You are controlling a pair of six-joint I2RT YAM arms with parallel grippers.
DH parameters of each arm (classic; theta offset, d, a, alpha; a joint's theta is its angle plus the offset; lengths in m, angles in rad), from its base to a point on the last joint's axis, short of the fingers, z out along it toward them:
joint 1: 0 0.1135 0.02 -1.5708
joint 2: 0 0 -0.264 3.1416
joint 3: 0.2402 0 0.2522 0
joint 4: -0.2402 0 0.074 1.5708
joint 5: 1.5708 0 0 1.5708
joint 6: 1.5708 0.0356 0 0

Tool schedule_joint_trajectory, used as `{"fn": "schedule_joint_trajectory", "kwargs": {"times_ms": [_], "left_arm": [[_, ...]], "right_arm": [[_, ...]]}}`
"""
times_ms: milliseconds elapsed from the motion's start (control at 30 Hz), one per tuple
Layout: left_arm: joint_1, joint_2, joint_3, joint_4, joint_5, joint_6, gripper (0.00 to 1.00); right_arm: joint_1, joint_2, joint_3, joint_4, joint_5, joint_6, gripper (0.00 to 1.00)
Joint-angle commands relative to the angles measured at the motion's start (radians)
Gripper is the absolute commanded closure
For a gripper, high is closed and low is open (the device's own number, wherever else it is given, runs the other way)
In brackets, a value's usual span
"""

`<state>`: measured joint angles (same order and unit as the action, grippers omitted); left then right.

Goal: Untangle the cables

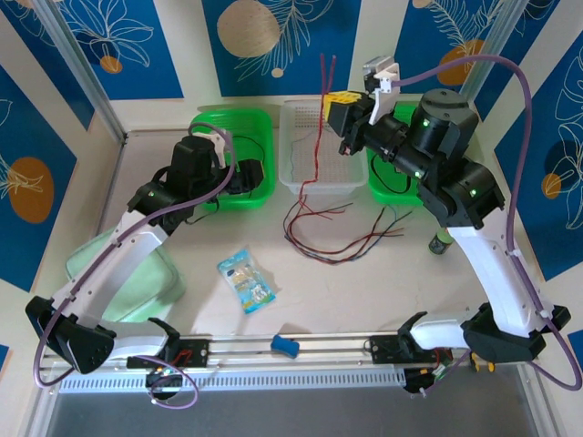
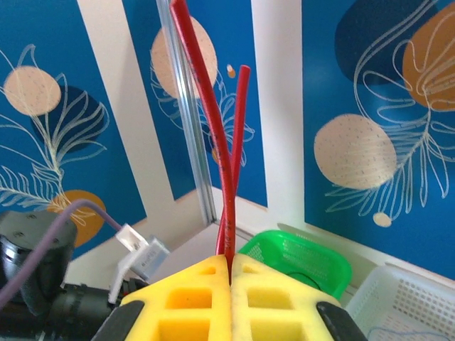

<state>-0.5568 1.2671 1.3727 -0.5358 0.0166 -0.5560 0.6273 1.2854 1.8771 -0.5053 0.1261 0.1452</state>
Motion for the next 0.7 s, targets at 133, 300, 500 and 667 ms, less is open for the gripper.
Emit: {"fn": "schedule_joint_trajectory", "kwargs": {"times_ms": [133, 300, 500, 667], "left_arm": [[-0.005, 0.031, 0.082, 0.084, 0.158, -0.056, 0.24], [-0.006, 0.035, 0.103, 0.135, 0.249, -0.117, 0.25], [-0.025, 0.044, 0.096, 0.252, 0.311, -0.17, 0.28], [-0.027, 0.086, 0.106, 0.35, 0.396, -0.237, 0.31]], "right_arm": [[-0.021, -0.037, -0.269, 0.033, -0.005, 0.008, 1.0], [-0.041, -0.044, -0.385, 0.066, -0.031, 0.024, 1.0], [-0.077, -0.029, -0.428, 0.089, -0.114, 0.067, 1.0], [-0.121, -0.04, -0.467, 0.139, -0.233, 0.134, 1.0]]}}
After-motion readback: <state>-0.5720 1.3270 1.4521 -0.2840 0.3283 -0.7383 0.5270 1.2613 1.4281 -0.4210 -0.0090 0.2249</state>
